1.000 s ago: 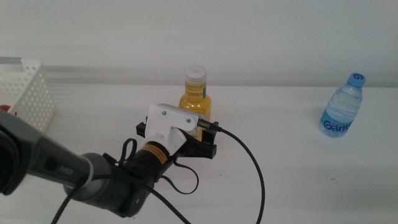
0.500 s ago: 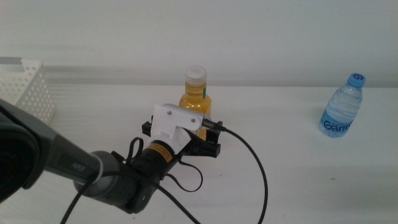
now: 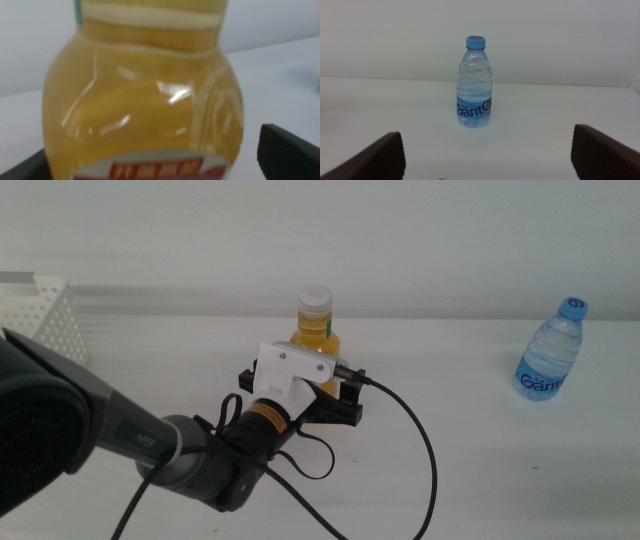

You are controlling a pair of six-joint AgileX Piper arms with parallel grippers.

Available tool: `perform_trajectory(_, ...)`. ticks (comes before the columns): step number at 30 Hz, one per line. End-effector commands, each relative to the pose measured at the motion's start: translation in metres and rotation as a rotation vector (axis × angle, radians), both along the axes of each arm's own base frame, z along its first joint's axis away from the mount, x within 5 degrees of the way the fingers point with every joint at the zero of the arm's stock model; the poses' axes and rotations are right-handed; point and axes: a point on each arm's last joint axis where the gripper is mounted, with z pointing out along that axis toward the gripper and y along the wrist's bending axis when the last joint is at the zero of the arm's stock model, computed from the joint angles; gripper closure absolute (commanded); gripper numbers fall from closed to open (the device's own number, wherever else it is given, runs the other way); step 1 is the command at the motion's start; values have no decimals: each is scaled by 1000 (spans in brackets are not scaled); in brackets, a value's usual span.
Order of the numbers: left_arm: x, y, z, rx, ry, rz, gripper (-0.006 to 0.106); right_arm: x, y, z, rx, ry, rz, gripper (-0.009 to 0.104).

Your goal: Use arms to grab the bottles and put them into the dustbin to the left of the table.

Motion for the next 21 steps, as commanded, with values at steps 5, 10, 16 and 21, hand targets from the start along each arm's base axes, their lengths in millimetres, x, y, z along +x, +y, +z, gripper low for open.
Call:
perform_trajectory(5, 10, -6, 0, -11, -5, -3, 7, -1, 0, -12, -6, 0, -7, 7)
perform_trajectory(10, 16, -11, -4, -23, -3, 0, 7, -1, 0, -12, -6, 0, -7, 7)
perform_trajectory(16, 21, -15, -8, -27, -7, -7, 7, -1, 0, -12, -6, 0, -7, 7)
perform_trajectory(21, 23, -16, -10, -26, -5, -7, 7, -1, 0, -12, -6, 0, -7, 7)
